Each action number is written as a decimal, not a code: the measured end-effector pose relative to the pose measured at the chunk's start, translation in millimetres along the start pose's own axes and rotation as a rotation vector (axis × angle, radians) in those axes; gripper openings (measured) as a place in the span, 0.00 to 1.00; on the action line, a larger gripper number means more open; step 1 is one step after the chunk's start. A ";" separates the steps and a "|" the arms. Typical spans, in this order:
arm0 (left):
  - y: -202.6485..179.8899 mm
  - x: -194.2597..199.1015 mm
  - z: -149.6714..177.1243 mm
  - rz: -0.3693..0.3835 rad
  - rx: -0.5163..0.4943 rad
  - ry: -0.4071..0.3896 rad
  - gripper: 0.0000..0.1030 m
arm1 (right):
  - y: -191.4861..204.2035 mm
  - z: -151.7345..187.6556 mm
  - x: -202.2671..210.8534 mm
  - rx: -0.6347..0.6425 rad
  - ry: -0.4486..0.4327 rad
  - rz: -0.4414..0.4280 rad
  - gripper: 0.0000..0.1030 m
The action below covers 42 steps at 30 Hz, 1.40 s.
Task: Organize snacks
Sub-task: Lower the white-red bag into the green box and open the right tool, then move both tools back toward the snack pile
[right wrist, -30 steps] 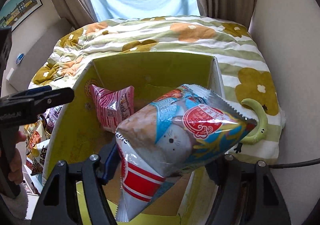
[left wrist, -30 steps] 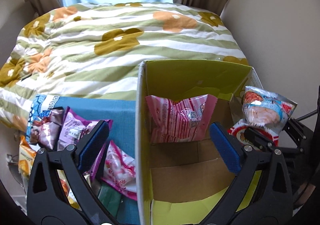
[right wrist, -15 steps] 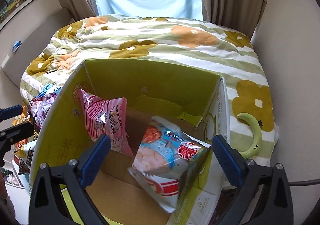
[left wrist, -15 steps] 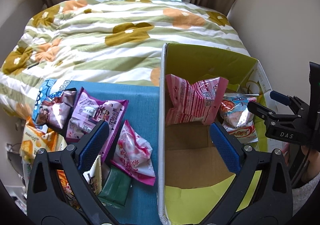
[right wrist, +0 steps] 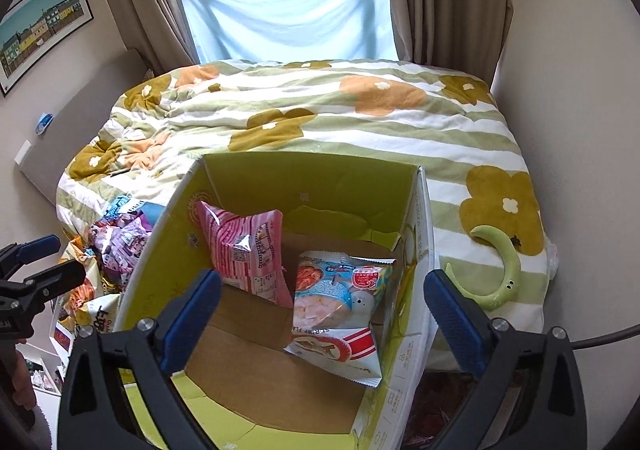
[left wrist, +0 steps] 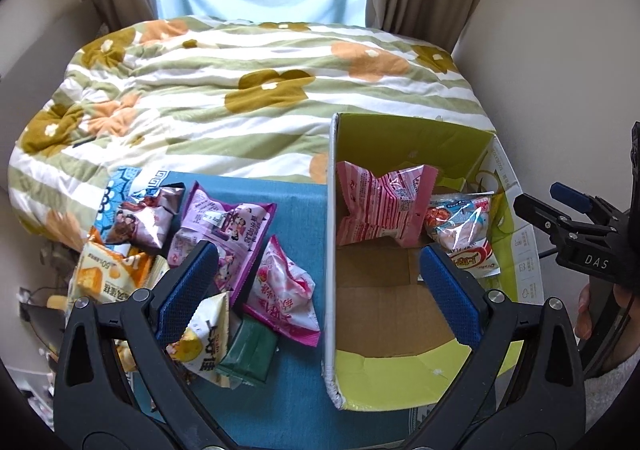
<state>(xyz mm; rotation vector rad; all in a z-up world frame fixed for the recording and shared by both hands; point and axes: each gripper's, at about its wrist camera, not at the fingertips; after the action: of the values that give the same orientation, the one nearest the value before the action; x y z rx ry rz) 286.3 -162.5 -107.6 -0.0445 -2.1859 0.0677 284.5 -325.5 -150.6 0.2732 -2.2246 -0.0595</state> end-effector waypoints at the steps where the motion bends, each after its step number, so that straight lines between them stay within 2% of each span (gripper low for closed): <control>1: 2.9 6.7 0.9 -0.006 -0.002 -0.008 0.97 | 2.3 -0.6 5.4 -0.006 -0.010 -0.009 0.98; 10: 55.5 63.3 18.8 0.009 0.005 -0.085 0.97 | 43.5 4.1 57.6 -0.018 -0.108 -0.060 0.98; 18: 140.9 100.5 45.0 0.035 -0.034 -0.108 0.97 | 121.5 30.1 83.8 -0.063 -0.177 -0.048 0.98; 25: 219.6 112.8 70.2 0.073 -0.044 -0.073 0.97 | 199.4 62.4 85.8 -0.111 -0.177 -0.042 0.98; 29: 252.5 105.0 84.9 0.101 -0.062 -0.034 0.97 | 240.6 79.4 77.2 -0.109 -0.162 -0.047 0.98; 34: 268.3 80.6 102.6 0.144 -0.085 0.034 0.97 | 274.0 92.5 57.9 -0.082 -0.131 -0.103 0.98; 42: 250.3 20.4 126.4 0.197 -0.083 0.129 0.97 | 292.8 98.7 9.4 0.106 -0.037 -0.150 0.98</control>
<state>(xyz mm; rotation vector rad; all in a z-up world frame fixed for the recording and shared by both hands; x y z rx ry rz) 173.1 84.4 -180.3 -0.3034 -2.0488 0.0835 150.3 -47.4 -164.2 0.5001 -2.2444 -0.0282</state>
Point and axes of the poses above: each gripper's, at about its wrist camera, not at the fingertips, and x roughly against the way its jaws point, y to its left, z to its underside, and after that the axes turned 3 degrees about -y, right-handed
